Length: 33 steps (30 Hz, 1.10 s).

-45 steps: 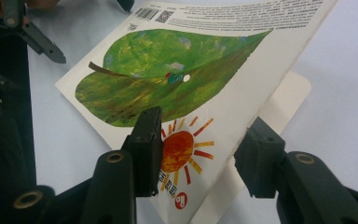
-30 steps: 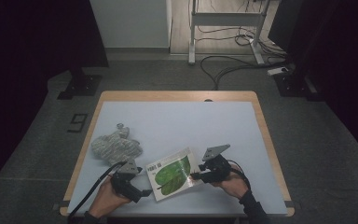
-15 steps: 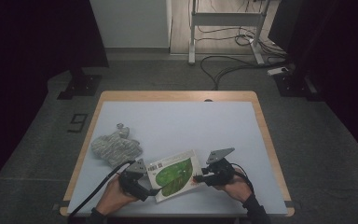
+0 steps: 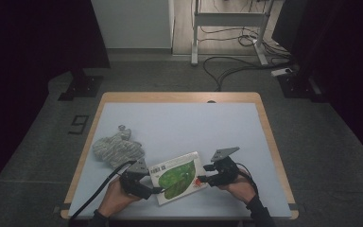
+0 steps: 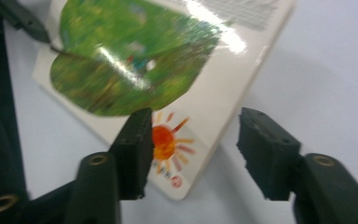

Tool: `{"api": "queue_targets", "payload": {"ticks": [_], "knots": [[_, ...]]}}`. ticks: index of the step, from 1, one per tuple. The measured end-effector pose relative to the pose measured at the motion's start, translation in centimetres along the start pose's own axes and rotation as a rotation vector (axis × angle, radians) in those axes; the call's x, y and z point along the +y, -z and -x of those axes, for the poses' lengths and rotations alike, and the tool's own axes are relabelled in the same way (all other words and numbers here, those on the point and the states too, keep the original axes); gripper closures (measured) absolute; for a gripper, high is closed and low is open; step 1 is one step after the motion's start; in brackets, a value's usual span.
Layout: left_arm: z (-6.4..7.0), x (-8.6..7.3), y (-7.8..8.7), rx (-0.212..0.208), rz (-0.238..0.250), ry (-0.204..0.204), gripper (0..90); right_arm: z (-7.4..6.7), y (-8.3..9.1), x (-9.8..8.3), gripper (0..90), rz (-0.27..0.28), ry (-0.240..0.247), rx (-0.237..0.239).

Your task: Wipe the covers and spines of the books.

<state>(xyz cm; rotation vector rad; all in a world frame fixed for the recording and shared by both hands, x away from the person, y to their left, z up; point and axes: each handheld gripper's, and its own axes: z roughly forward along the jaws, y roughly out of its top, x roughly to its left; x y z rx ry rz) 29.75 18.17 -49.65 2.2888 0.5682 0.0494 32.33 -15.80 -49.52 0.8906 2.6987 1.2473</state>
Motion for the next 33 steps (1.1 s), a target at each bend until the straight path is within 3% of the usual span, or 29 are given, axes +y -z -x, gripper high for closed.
{"api": "queue_targets", "payload": {"ticks": [6,12,25,33], "knots": [[-0.2,0.3,0.3,-0.008,0.019,0.019,31.4,0.7,-1.0,0.9,33.5,0.003,-0.058,-0.004],[-0.6,0.9,0.8,-0.024,0.049,0.044,41.6,1.0,-1.5,1.8,40.9,0.022,-0.089,0.033],[-1.8,2.9,1.7,-0.042,0.047,0.066,56.5,0.7,0.1,2.4,51.5,0.087,-0.077,0.004],[-2.6,4.1,2.4,-0.018,0.039,0.057,63.6,0.7,0.9,2.8,56.7,0.109,-0.067,-0.011]]}}
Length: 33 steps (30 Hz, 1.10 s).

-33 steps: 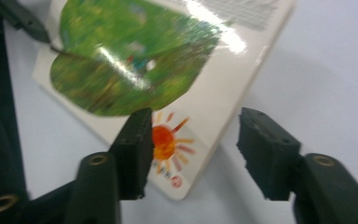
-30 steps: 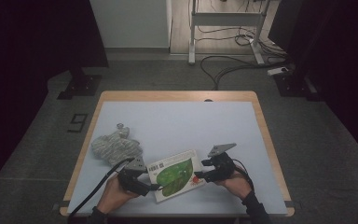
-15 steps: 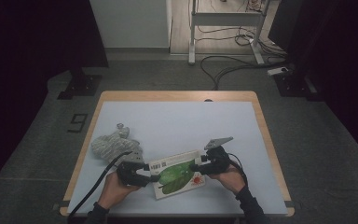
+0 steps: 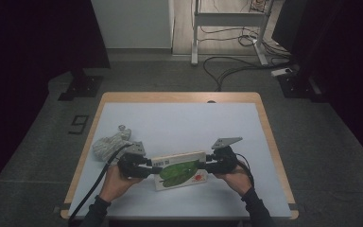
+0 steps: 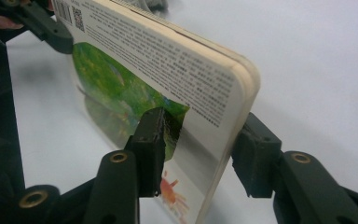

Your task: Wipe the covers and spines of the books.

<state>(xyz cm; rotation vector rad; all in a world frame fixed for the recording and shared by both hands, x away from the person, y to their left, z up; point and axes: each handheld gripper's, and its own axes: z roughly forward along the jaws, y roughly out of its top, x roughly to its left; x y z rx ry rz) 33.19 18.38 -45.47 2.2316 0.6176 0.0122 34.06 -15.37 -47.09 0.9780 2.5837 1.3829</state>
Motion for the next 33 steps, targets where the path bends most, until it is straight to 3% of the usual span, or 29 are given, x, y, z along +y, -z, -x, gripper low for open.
{"api": "queue_targets", "payload": {"ticks": [23,33], "knots": [[-2.9,2.7,0.1,0.117,-0.034,-0.058,61.8,0.6,-0.6,1.8,61.8,0.029,0.036,-0.086],[-3.8,2.8,0.0,0.173,-0.034,-0.053,58.9,0.8,-1.4,3.1,61.8,0.025,0.062,-0.117]]}}
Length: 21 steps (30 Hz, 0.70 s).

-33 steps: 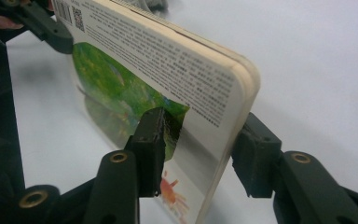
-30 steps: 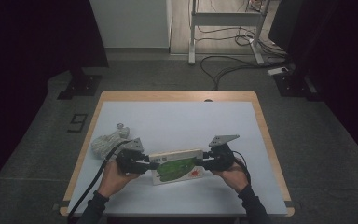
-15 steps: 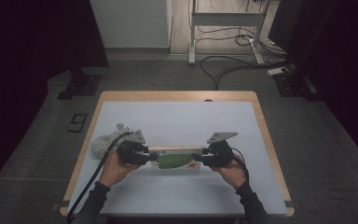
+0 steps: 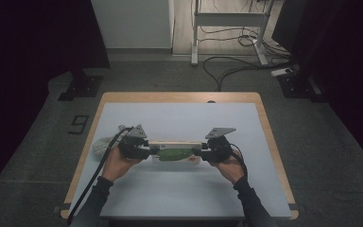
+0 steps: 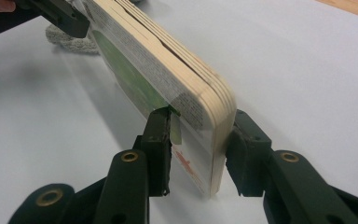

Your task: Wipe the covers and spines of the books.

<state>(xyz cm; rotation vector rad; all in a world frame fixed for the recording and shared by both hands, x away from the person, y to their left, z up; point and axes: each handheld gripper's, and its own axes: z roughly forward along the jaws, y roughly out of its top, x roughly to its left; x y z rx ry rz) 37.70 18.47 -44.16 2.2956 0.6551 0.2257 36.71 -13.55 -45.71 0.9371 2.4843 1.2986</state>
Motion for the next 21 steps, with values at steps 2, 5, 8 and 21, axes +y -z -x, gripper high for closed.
{"api": "queue_targets", "payload": {"ticks": [2,5,8,21], "knots": [[0.1,0.0,0.0,0.004,0.002,0.001,58.7,-0.1,-0.1,-0.1,61.6,-0.006,0.005,-0.005],[0.3,0.0,-0.1,0.012,0.000,-0.004,58.3,0.0,-0.1,-0.4,61.5,0.002,-0.002,0.002],[0.6,-0.1,0.1,0.007,-0.007,-0.006,57.9,-0.1,0.0,-0.5,60.9,0.005,-0.002,0.012],[1.9,-0.9,0.6,-0.052,0.005,0.010,52.2,-1.0,0.9,-1.6,51.1,-0.014,-0.009,0.035]]}}
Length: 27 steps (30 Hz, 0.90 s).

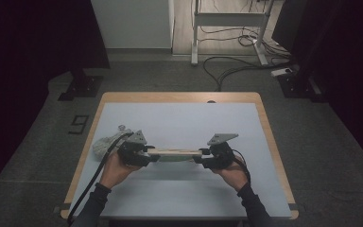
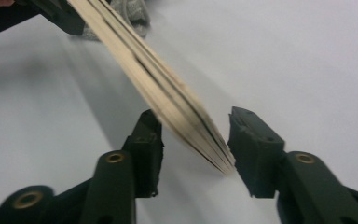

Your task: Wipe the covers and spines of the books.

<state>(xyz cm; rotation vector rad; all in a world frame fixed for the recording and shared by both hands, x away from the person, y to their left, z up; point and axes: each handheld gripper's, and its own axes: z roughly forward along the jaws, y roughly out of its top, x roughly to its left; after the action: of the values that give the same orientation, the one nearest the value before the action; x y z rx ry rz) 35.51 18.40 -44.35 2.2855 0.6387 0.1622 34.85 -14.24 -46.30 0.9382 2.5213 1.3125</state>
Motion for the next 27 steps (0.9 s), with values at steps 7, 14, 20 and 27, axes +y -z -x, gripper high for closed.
{"api": "queue_targets", "payload": {"ticks": [7,14,20,27], "knots": [[0.7,-0.9,-0.1,-0.028,-0.006,0.009,47.5,-0.5,0.2,-0.7,40.9,-0.030,-0.006,0.008],[1.6,-1.7,-0.2,-0.013,-0.009,0.010,40.1,-1.1,0.3,-1.7,34.0,-0.040,-0.031,0.019],[2.3,-2.5,-0.3,0.001,-0.015,0.039,33.9,-1.6,0.3,-2.5,30.7,-0.049,-0.046,0.031],[2.6,-3.5,-0.4,-0.023,-0.019,0.085,30.6,-2.1,0.2,-3.3,28.4,-0.056,-0.065,0.035]]}}
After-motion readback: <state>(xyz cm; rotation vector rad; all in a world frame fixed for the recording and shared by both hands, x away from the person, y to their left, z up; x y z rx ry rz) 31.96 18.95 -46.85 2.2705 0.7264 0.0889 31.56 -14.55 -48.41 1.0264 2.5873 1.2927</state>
